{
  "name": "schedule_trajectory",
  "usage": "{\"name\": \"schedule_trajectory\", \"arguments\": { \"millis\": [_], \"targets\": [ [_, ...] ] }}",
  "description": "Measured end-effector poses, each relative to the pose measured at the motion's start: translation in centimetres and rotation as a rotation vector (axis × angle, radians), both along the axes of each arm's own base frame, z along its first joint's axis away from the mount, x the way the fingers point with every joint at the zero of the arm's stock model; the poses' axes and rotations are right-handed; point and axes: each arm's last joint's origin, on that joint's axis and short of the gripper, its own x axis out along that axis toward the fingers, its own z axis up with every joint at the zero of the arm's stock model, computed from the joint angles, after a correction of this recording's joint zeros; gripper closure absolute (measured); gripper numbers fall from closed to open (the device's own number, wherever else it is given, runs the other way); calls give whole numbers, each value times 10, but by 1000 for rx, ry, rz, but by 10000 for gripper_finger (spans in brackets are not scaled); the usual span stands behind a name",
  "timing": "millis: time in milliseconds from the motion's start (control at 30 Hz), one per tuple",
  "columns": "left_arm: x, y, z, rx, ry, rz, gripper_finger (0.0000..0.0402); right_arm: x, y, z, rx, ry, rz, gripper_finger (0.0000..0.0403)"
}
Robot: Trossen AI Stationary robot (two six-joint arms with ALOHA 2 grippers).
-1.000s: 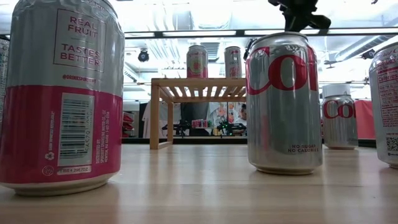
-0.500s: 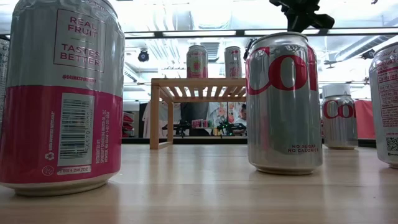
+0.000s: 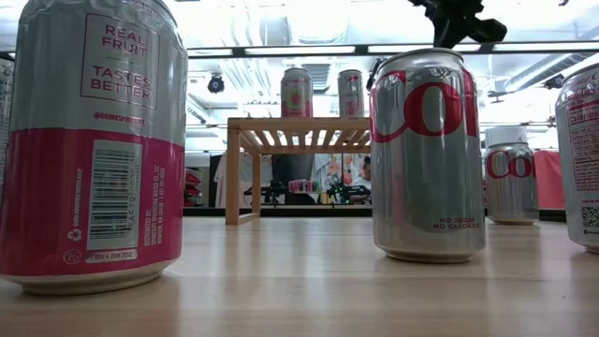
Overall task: Place canned beverage on shelf
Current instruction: Put the orange and white soda can on the shelf
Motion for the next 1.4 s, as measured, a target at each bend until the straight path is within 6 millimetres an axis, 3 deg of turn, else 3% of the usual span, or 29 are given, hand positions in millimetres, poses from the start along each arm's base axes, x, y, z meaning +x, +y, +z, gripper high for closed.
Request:
{"name": "schedule_trajectory", "arguments": {
  "millis": [467,667,1400],
  "targets": [
    [0,0,0,0,0,0,402,-1,3,8,38,-64,-10,394],
    [0,0,0,1,0,0,402,-1,1,7,-21,-15,8,394],
    [0,0,0,1,0,0,402,-3,9,3,45,29,36,394]
  ]
}}
